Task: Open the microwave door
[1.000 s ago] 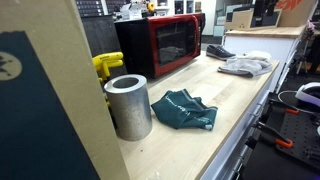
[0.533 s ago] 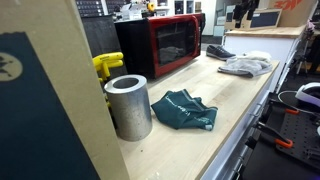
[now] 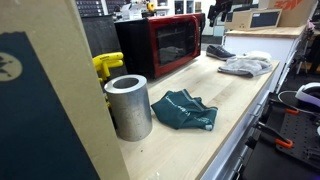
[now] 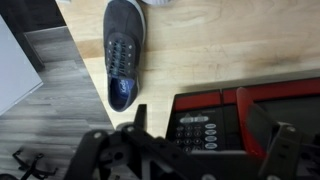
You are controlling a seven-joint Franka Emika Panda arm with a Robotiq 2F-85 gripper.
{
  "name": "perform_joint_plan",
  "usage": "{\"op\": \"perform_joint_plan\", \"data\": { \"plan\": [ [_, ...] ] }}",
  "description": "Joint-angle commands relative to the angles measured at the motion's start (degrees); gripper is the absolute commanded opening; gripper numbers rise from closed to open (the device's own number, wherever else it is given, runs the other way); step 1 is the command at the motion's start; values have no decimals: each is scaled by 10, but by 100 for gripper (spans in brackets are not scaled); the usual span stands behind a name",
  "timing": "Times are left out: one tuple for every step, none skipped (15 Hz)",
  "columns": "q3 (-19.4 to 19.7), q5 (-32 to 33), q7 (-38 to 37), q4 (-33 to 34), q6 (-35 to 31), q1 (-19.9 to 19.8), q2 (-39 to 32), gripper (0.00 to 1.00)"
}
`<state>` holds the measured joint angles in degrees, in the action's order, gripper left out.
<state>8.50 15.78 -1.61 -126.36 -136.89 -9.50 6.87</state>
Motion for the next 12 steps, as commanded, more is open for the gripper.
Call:
{"op": "perform_joint_plan", "data": {
  "plan": [
    [-5, -47, 45, 70, -3, 14, -66, 100],
    [-6, -61, 63, 82, 8, 17, -73, 100],
    [-5, -36, 30, 48, -2, 12, -50, 100],
    [-5, -39, 35, 55, -2, 14, -59, 100],
    [-5, -39, 35, 55, -2, 14, -62, 100],
    [-5, -39, 35, 54, -2, 14, -62, 100],
    [-4, -39, 35, 54, -2, 13, -61, 100],
    [-4, -39, 35, 54, -2, 13, -60, 100],
    [-4, -39, 35, 54, -2, 13, -60, 100],
    [-1, -37, 33, 53, -2, 10, -62, 100],
    [1, -38, 31, 53, -7, 8, -65, 100],
    [2, -41, 29, 53, -8, 7, -69, 100]
  ]
}}
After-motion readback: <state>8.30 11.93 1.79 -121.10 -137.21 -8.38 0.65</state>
